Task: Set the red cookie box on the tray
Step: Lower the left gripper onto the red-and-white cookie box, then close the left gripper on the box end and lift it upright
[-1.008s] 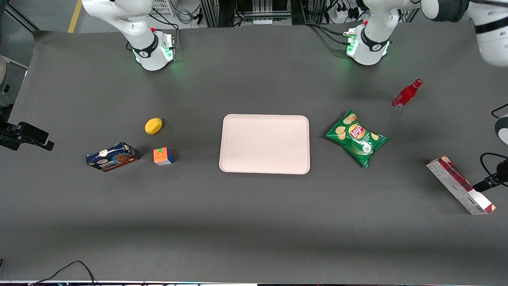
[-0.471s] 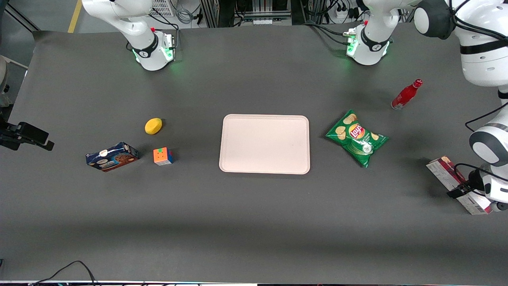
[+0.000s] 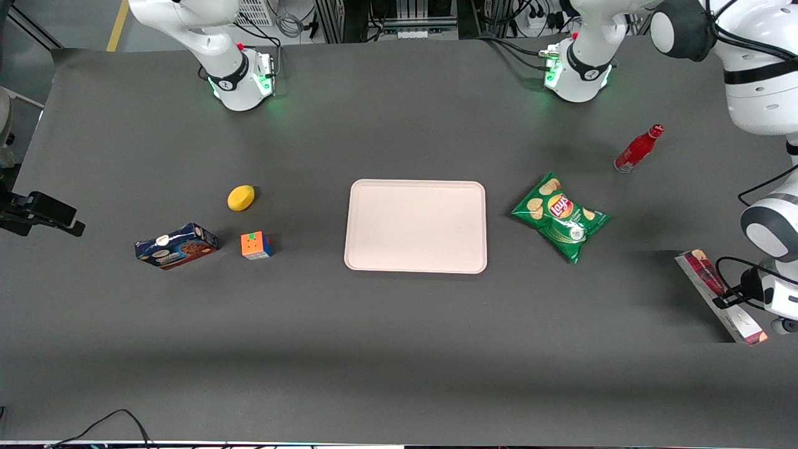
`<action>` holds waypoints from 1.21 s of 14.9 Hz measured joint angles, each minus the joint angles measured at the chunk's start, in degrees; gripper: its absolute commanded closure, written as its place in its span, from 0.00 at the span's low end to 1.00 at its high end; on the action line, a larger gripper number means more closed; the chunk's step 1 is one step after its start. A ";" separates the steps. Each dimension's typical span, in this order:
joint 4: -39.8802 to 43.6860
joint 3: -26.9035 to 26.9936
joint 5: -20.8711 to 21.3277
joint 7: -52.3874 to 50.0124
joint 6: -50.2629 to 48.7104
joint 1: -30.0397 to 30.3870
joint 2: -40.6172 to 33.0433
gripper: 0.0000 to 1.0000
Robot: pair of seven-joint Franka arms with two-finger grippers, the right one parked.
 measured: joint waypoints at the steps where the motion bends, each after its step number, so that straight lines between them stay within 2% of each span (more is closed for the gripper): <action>1: 0.00 0.01 0.08 0.13 0.00 0.02 0.00 0.73; 4: 0.12 0.02 0.25 0.33 -0.19 0.02 0.00 1.00; 9: 2.72 0.00 1.20 3.53 -6.92 -0.04 -0.77 1.00; 13: 5.65 -0.28 1.26 7.19 -14.05 -0.71 -4.25 1.00; 16: 8.94 -1.29 1.78 9.54 -19.11 -4.15 -7.84 1.00; 18: 10.32 -2.36 3.76 9.63 -19.87 -7.84 -10.21 1.00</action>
